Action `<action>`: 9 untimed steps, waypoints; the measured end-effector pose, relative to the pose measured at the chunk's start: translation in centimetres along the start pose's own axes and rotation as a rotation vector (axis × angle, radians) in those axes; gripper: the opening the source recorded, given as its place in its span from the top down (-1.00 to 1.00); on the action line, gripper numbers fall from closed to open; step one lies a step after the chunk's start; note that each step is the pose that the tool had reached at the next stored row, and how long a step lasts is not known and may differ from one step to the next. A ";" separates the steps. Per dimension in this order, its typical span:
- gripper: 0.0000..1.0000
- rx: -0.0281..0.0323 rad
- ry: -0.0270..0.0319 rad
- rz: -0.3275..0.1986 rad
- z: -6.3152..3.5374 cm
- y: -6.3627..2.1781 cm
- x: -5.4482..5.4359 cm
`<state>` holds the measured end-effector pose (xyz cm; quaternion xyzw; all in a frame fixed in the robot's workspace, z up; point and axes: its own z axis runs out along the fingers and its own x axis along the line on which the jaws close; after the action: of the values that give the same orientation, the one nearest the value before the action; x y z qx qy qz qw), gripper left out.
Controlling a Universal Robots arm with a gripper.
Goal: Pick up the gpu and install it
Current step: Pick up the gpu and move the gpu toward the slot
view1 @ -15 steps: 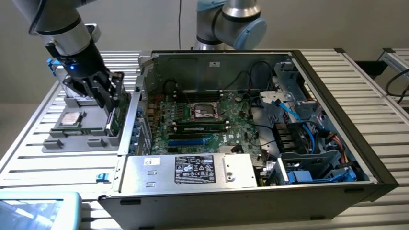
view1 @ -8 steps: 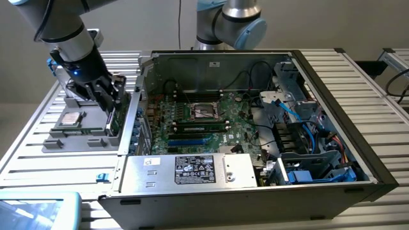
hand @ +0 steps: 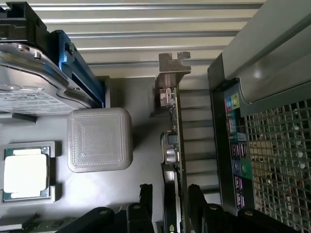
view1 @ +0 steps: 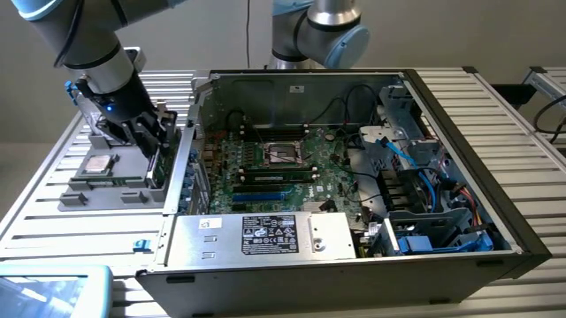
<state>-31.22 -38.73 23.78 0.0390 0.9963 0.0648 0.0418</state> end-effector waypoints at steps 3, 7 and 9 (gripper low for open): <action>0.12 -0.0009 -0.0013 0.000 0.46 -0.05 -0.1; 0.12 -0.0007 -0.0014 0.000 0.79 -0.08 -0.2; 0.12 -0.0008 -0.0016 0.000 0.91 -0.09 -0.3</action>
<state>-30.89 -38.72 22.88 0.0390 0.9962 0.0651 0.0426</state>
